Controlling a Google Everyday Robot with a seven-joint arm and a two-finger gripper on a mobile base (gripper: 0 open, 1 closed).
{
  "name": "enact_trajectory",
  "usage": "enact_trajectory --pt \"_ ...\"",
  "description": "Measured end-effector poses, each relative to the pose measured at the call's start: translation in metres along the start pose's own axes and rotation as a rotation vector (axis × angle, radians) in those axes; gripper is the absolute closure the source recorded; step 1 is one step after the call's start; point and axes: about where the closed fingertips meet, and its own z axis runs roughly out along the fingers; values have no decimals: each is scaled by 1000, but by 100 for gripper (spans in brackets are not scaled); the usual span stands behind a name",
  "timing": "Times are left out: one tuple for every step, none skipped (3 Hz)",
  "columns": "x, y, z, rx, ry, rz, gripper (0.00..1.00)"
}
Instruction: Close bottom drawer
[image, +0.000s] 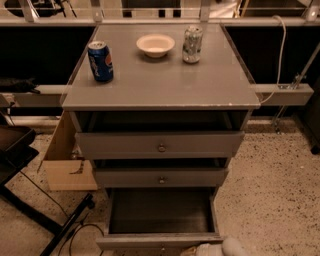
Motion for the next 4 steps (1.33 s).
enact_trajectory --pt "0 1 0 0 0 0 100" --pt "-23 -24 -9 26 -36 -21 100" --pt "-24 -24 -9 26 -36 -22 100" --pt "-41 -42 -19 54 -101 -28 100"
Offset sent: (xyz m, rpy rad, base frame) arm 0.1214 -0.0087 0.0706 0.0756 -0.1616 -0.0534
